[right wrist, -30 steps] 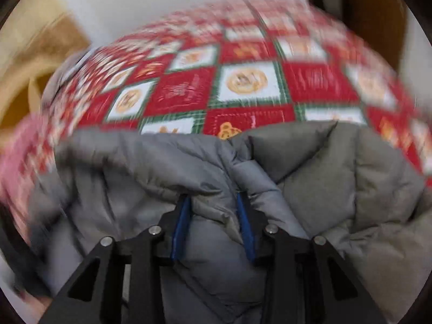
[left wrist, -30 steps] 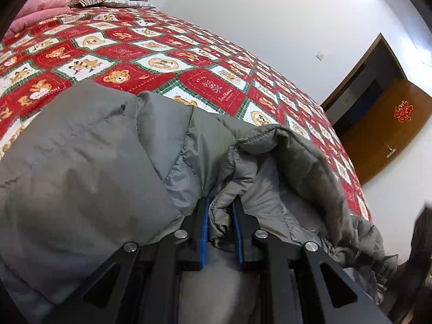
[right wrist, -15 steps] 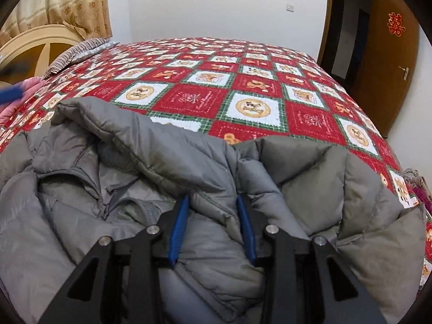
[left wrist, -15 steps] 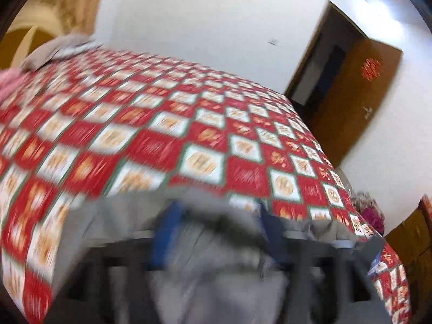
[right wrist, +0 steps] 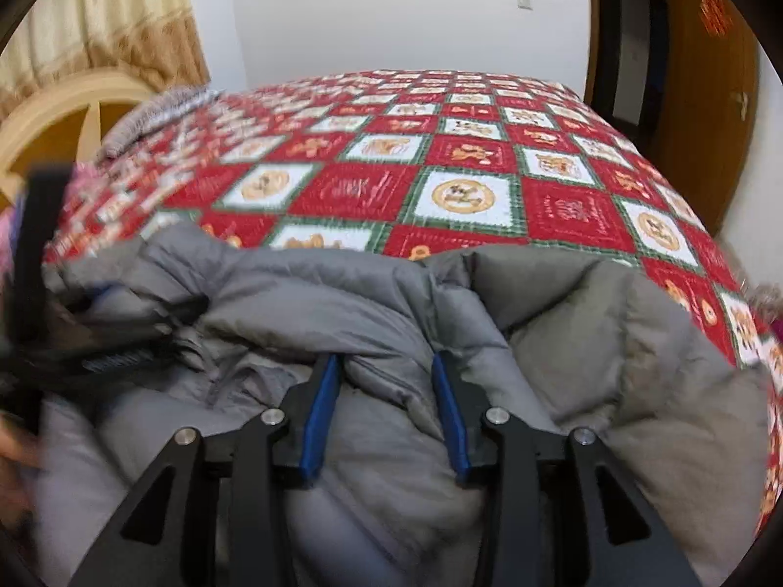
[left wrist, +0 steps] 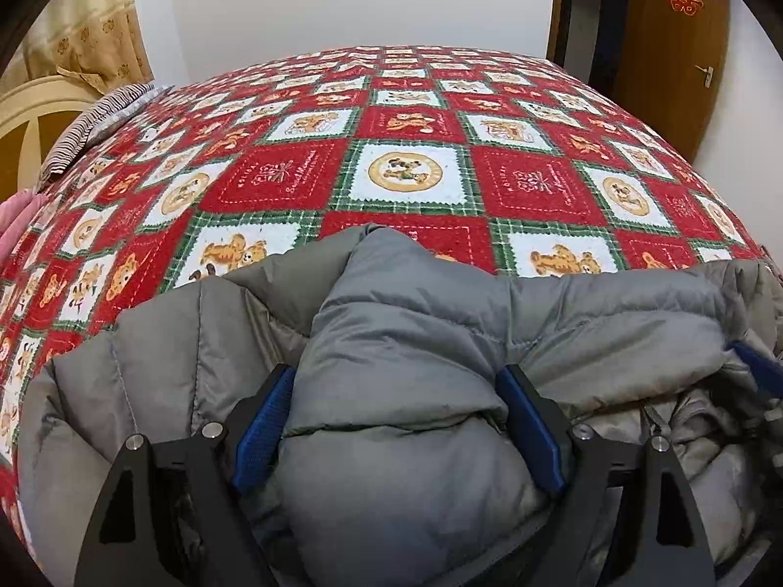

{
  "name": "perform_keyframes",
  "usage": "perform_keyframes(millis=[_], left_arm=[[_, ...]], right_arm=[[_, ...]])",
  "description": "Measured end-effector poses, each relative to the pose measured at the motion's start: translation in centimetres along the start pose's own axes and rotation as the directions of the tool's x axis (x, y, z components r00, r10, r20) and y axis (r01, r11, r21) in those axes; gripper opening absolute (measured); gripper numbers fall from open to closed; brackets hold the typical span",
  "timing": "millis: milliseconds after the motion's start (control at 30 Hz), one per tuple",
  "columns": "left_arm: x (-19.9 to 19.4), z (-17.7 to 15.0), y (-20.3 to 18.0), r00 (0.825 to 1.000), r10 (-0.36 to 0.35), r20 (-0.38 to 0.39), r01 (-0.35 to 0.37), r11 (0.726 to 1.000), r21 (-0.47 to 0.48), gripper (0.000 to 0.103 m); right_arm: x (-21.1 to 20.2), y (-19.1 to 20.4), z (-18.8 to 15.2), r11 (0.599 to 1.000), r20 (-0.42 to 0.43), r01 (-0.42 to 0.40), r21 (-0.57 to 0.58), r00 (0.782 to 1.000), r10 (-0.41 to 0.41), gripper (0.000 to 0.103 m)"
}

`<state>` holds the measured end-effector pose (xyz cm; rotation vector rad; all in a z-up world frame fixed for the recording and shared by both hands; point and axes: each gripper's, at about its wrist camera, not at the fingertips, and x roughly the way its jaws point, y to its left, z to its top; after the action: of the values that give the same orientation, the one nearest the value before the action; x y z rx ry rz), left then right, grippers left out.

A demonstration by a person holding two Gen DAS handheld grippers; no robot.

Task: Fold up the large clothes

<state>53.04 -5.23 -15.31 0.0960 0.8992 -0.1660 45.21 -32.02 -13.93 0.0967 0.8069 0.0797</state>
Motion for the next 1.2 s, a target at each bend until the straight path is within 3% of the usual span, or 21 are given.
perform_keyframes(millis=[100, 167, 267, 367, 433, 467, 700, 833, 1033, 1200], left_arm=[[0.0, -0.2, 0.0, 1.000, 0.006, 0.009, -0.006, 1.000, -0.006, 0.086], [0.2, 0.0, -0.5, 1.000, 0.026, 0.012, -0.026, 1.000, 0.003, 0.086], [0.3, -0.2, -0.5, 1.000, 0.025, 0.014, -0.025, 1.000, 0.002, 0.086], [0.2, -0.2, -0.4, 1.000, 0.018, 0.017, -0.018, 1.000, -0.001, 0.086], [0.3, -0.2, -0.5, 1.000, 0.018, 0.018, -0.018, 1.000, -0.003, 0.086], [0.3, -0.1, -0.5, 1.000, 0.021, 0.018, -0.021, 1.000, -0.001, 0.086], [0.6, 0.1, -0.4, 0.999, 0.031, 0.025, -0.031, 1.000, -0.006, 0.089], [0.6, 0.0, -0.4, 0.999, 0.026, 0.027, -0.026, 1.000, -0.007, 0.089], [0.7, 0.0, -0.9, 0.999, 0.047, 0.024, -0.047, 0.999, 0.010, 0.091], [0.8, 0.1, -1.0, 0.998, 0.055, 0.022, -0.055, 0.998, 0.015, 0.091]], right_arm=[[-3.0, -0.3, 1.7, 0.998, 0.061, -0.036, 0.051, 0.998, 0.033, 0.043], [-3.2, 0.5, 3.4, 0.998, 0.055, -0.023, 0.059, 0.998, 0.020, 0.044], [0.3, 1.9, 5.5, 0.998, -0.040, 0.042, 0.055, 0.998, -0.040, 0.044], [5.4, 1.8, 3.7, 0.994, -0.174, 0.102, 0.035, 0.980, -0.094, 0.044], [5.5, 3.1, 1.9, 0.984, -0.068, 0.145, -0.104, 0.986, -0.153, 0.044], [5.3, 3.2, 1.7, 0.983, -0.056, 0.155, -0.101, 0.985, -0.161, 0.044], [5.1, 2.9, 1.4, 0.987, -0.057, 0.138, -0.082, 0.988, -0.143, 0.044], [3.9, 2.8, 1.4, 0.980, -0.095, 0.141, -0.143, 0.983, -0.155, 0.044], [3.6, -1.3, 0.4, 1.000, -0.065, 0.013, -0.005, 0.998, -0.013, 0.041], [4.8, 0.4, 1.5, 0.991, -0.059, 0.113, -0.072, 0.991, -0.117, 0.042]])
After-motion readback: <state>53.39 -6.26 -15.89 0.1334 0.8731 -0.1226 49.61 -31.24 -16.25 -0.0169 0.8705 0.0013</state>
